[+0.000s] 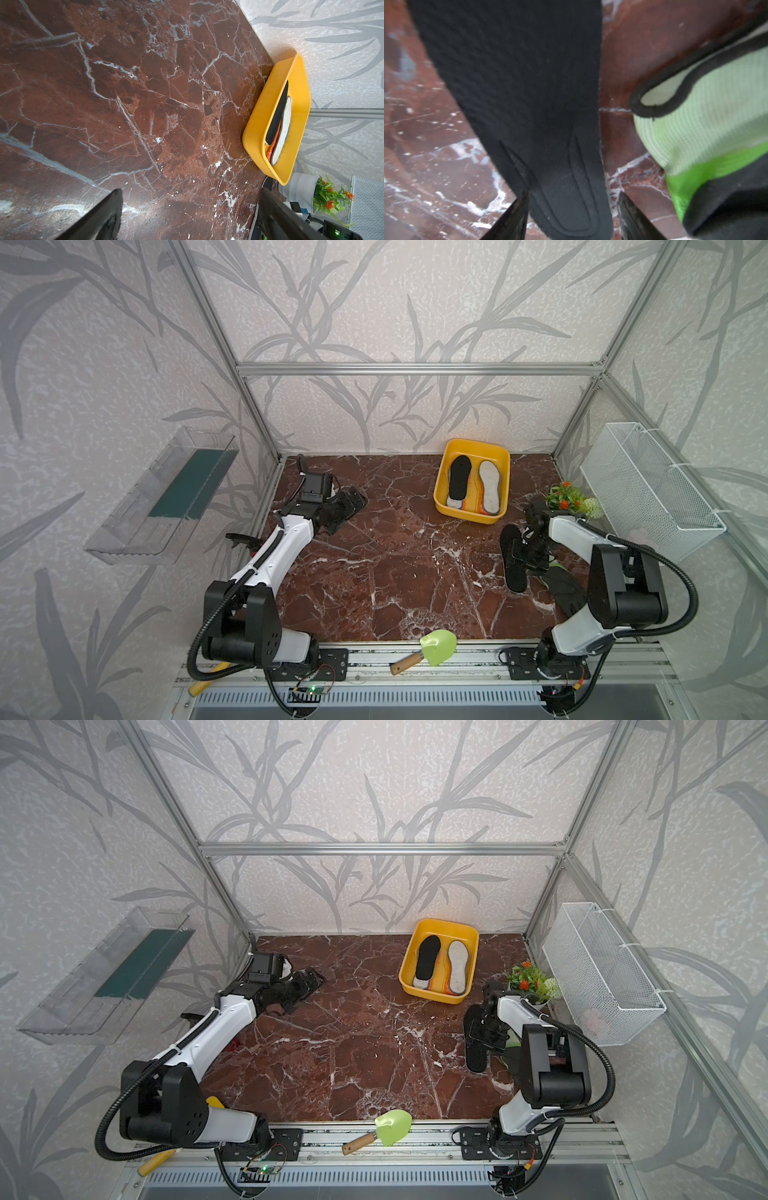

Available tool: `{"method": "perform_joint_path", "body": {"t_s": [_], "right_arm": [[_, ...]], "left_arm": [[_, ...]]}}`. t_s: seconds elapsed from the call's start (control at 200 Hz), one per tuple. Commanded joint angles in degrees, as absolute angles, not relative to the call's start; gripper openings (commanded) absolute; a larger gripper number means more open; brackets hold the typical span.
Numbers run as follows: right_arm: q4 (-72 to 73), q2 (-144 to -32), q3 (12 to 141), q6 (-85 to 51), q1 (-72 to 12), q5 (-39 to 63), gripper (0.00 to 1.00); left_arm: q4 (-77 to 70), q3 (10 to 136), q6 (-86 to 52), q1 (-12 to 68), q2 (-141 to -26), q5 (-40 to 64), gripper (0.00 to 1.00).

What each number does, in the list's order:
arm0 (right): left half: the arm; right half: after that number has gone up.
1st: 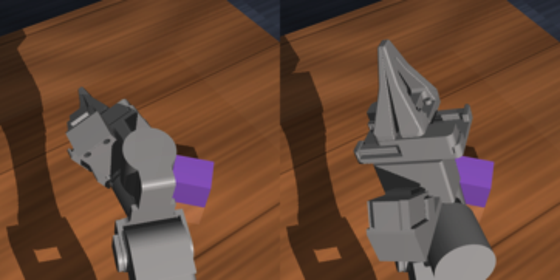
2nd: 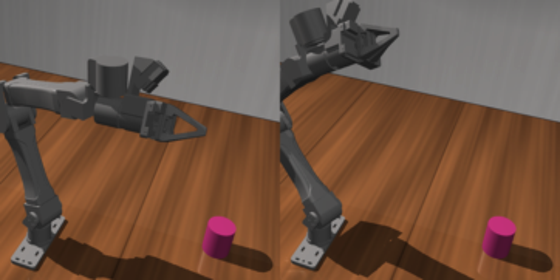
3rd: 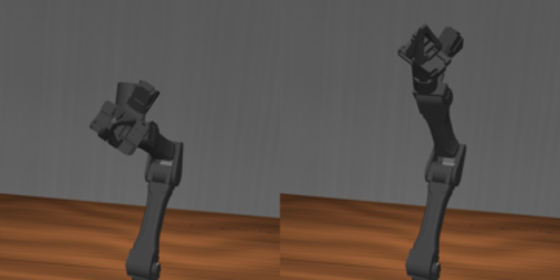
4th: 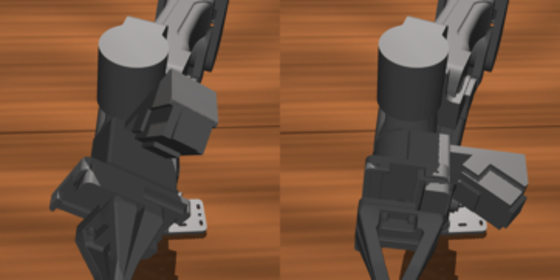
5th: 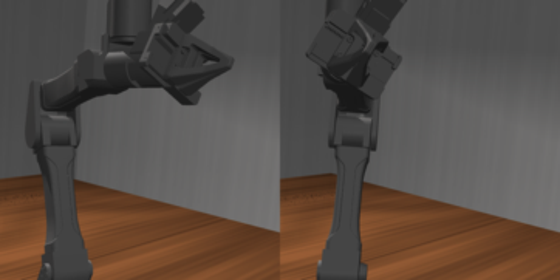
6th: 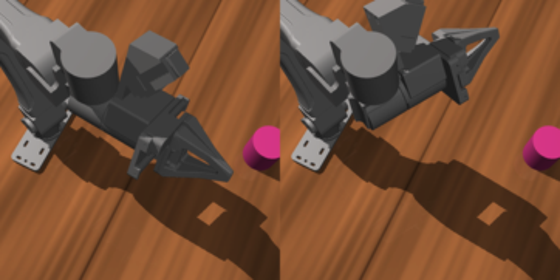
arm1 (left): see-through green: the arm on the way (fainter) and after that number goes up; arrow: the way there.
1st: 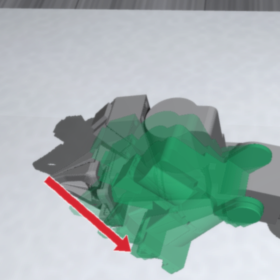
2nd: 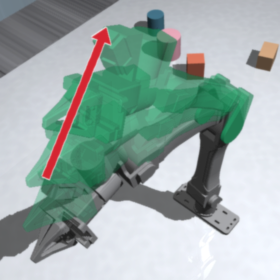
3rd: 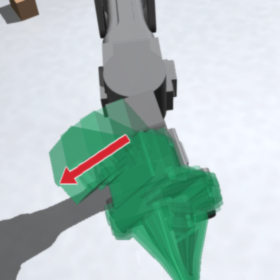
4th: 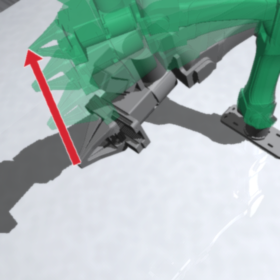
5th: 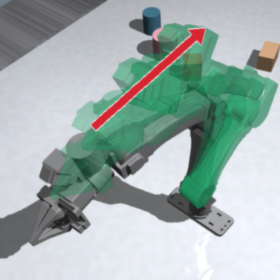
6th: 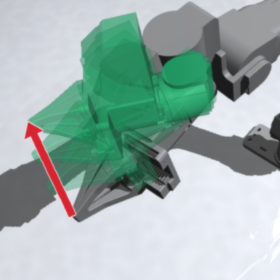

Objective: Put the insoles into the storage box
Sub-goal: Pick up the insole from the center of the board.

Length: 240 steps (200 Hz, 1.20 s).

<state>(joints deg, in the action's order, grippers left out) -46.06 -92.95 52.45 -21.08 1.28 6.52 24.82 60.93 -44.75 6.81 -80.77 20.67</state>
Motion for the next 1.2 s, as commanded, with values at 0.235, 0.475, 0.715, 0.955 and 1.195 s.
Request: {"method": "perform_joint_path", "body": {"t_s": [0.235, 0.475, 0.715, 0.955, 1.195], "right_arm": [[-43.4, -94.4, 50.2, -19.6, 2.0, 7.0, 0.62], [-42.2, -94.3, 49.0, -18.9, 2.1, 7.7, 0.51], [-41.5, -94.7, 48.6, -18.5, 2.1, 8.1, 0.39], [-41.0, -95.4, 48.3, -18.5, 2.2, 7.8, 0.28], [-41.2, -95.3, 48.5, -18.6, 2.3, 8.0, 0.19]], "left_arm": [[24.9, 62.3, -44.5, 7.2, -80.9, 20.2, 0.99], [25.0, 62.4, -44.6, 7.1, -80.8, 20.1, 0.99], [25.0, 62.4, -44.7, 7.2, -80.9, 20.0, 0.99], [25.0, 62.5, -44.7, 7.3, -81.0, 20.0, 0.99], [25.1, 62.7, -44.8, 7.2, -81.0, 20.0, 0.99]]}}
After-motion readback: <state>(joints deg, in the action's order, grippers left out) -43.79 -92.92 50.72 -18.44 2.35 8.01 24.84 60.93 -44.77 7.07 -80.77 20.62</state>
